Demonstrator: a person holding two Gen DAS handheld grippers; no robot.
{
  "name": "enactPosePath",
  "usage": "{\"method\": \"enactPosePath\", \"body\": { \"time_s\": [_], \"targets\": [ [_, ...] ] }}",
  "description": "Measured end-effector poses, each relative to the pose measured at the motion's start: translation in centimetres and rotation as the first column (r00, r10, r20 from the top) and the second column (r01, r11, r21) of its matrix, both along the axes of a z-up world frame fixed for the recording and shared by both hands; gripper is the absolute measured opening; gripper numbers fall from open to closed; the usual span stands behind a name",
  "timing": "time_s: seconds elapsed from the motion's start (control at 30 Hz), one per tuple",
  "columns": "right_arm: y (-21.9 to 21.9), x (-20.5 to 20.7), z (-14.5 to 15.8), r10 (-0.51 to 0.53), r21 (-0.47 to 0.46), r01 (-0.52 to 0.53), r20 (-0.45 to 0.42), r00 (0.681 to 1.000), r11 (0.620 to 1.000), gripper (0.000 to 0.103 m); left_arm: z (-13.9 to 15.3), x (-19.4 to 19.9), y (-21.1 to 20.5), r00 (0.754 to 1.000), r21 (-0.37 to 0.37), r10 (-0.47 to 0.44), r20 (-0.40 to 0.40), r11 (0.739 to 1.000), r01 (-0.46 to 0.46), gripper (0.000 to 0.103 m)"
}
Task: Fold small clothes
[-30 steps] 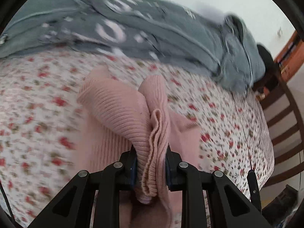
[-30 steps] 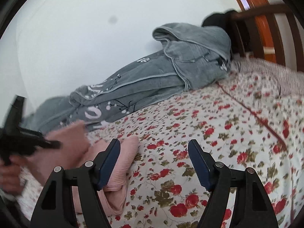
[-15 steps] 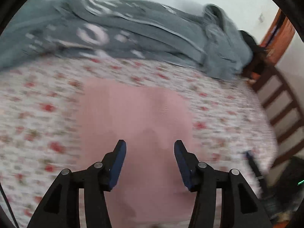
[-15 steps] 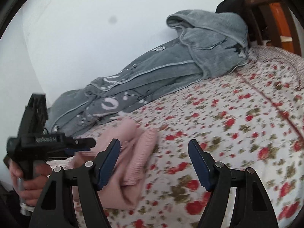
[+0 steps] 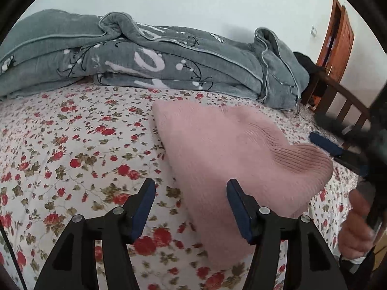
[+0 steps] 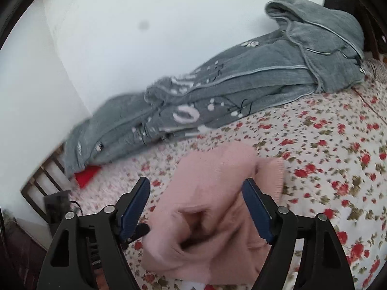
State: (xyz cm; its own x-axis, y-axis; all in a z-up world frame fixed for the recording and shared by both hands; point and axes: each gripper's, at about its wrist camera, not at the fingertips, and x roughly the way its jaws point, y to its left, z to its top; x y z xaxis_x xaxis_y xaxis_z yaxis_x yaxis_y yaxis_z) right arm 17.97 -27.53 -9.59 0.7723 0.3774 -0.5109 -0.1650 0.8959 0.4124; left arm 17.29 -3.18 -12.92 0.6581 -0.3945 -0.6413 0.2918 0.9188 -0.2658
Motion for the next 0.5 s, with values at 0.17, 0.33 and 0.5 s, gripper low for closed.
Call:
{"method": "enactPosePath", "body": {
  "time_s": [0.17,0.33,0.5],
  "targets": [
    [2.7,0.5,-4.6,-0.143,-0.260,0.127,-0.044,0.989,0.957,0.079,-2.7,1.3,3.3,0.997,-0.018,0.077,-0.025,0.997,-0.078,0.059],
    [1.0,0.1,-6.2,-0.108,-0.139,0.097,-0.071,0.992,0.986,0.030,-3.9,2.5,4.9,0.991,-0.012,0.123,-0.061,0.992,-0.124,0.059],
    [-1.4,-2.2,-3.9,-0.067,-0.013,0.068,0.058,0.996,0.998,0.025,-4.1,2.5,4.4,0.988,0.031,0.145,-0.043,0.989,-0.144,0.059]
  ]
}}
